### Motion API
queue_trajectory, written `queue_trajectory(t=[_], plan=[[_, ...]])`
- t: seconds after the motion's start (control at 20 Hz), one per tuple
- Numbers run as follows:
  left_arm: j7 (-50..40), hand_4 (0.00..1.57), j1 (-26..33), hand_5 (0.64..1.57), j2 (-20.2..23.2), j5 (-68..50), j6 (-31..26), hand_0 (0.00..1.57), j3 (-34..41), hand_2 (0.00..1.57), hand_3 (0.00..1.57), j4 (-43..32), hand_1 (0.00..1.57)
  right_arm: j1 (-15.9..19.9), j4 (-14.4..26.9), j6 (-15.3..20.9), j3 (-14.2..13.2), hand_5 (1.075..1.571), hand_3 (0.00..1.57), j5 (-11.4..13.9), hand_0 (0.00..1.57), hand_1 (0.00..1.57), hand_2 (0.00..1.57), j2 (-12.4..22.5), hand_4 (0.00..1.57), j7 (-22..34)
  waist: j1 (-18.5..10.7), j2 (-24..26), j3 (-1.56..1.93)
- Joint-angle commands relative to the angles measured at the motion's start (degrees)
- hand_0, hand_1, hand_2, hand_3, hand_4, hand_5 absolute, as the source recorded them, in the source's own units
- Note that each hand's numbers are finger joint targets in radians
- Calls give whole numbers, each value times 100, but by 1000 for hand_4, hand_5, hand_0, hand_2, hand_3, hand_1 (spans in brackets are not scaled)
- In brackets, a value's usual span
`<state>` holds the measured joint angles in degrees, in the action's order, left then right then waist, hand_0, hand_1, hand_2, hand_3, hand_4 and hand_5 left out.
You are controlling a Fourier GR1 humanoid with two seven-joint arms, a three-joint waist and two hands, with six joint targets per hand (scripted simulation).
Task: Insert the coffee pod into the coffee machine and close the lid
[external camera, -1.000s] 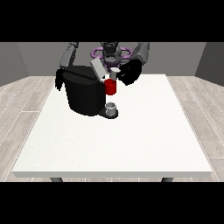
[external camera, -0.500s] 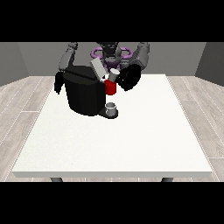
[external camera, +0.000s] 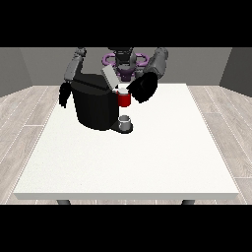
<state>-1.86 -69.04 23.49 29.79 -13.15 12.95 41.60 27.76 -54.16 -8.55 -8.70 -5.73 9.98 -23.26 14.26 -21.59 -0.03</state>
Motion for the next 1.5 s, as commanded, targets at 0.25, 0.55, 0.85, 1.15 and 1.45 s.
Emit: queue_trajectory(t=[0.25,0.55,0.85,1.15,1.45], plan=[[531,0,471,1571,-482,-227,393,0,95,350,355,93,0,-84,174,-128,-139,1571,0,-107,0,0,0,99,224,-156,-145,120,4],[1225,0,1606,1571,-1282,-813,102,0,189,0,0,162,0,-846,222,-315,-86,1571,0,-173,0,0,0,-38,268,-296,-599,1161,0],[2134,0,3284,1571,-1606,-1381,-264,0,491,0,0,41,0,-1910,-103,-204,147,1571,0,-20,0,0,0,-269,0,-387,-1047,2402,-11],[2713,355,4582,1571,-1615,-1605,-657,0,592,0,0,-177,0,-2416,-1009,70,1002,1571,0,546,0,0,0,-689,0,101,-932,3410,-12],[2554,259,5444,1571,-1626,-1706,-756,0,665,0,0,-318,0,-2607,-2152,527,1931,1571,0,533,0,0,0,-989,268,924,-903,4357,-5]])
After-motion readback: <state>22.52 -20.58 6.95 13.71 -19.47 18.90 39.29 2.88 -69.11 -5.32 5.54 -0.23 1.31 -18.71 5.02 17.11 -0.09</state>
